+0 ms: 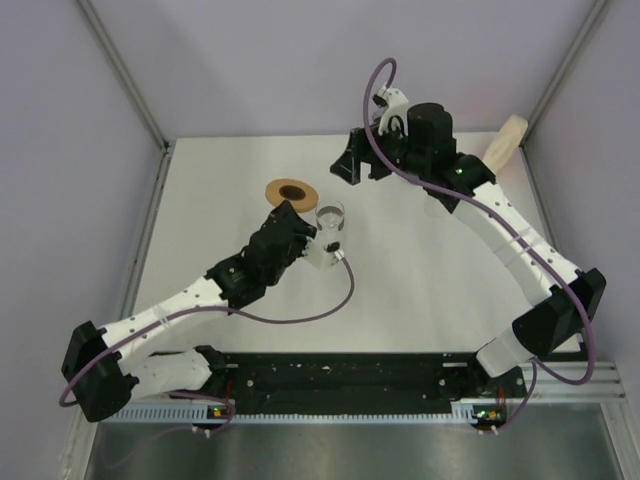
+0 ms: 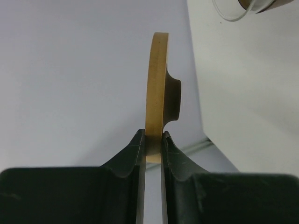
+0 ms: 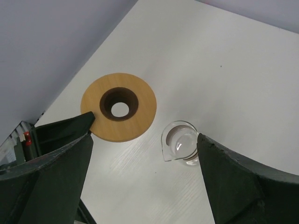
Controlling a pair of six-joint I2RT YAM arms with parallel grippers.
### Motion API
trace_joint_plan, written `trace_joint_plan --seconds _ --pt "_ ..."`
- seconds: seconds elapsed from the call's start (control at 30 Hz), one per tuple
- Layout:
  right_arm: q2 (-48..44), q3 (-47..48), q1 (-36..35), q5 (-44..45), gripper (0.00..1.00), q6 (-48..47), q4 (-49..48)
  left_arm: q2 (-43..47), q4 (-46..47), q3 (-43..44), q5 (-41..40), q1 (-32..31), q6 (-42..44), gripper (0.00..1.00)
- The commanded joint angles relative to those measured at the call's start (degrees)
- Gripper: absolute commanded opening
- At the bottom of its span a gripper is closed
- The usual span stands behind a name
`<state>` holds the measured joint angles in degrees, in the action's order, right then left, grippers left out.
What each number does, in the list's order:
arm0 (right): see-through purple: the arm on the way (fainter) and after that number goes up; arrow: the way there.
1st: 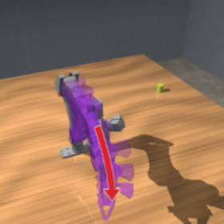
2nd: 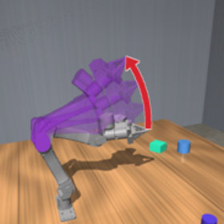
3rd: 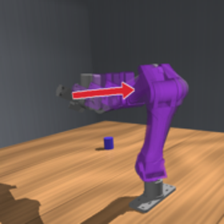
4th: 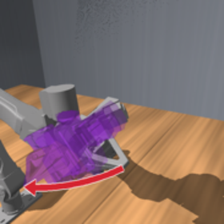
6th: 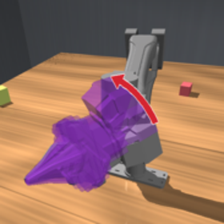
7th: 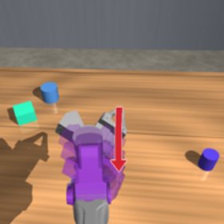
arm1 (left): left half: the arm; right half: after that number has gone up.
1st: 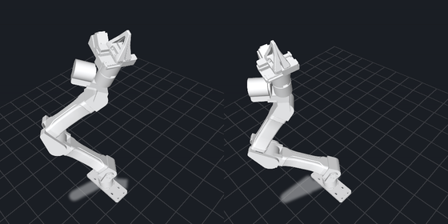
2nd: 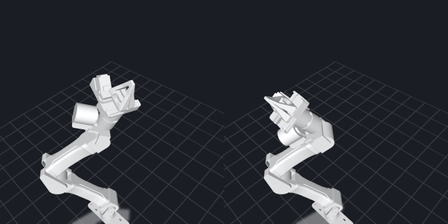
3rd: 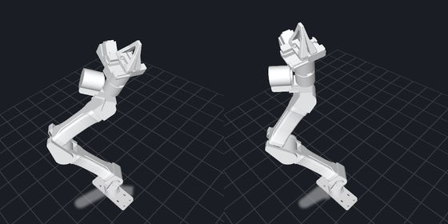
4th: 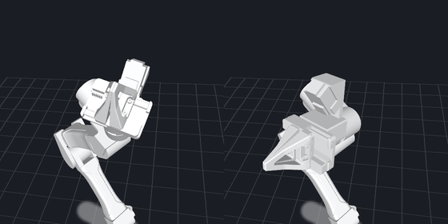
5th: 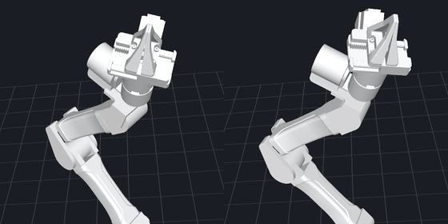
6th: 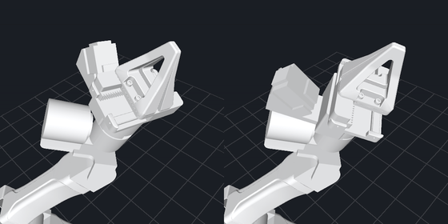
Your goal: Place the coffee filter in the dripper
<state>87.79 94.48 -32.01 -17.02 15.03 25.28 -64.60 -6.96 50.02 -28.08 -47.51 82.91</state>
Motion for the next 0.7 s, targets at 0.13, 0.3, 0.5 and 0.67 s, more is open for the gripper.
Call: trace_joint_plan --seconds 0.13,0.3,0.5,0.67 --pt "-1.6 -4.6 -1.6 -3.1 0.91 -2.8 -2.6 6.8 37.4 -15.4 13.9 -2.0 22.6 0.0" --pt "-0.9 -8.0 -2.0 -2.5 0.91 -3.6 -4.1 5.4 46.2 -19.6 19.5 -2.2 25.0 0.0" --pt "2.0 -6.7 -2.4 -3.9 0.86 -4.0 -4.2 4.5 48.6 -20.6 20.6 -2.2 26.3 0.0" --pt "6.2 -3.4 -2.8 -3.5 0.71 -4.2 -2.8 4.7 49.0 -20.3 20.8 -2.2 26.8 0.0"
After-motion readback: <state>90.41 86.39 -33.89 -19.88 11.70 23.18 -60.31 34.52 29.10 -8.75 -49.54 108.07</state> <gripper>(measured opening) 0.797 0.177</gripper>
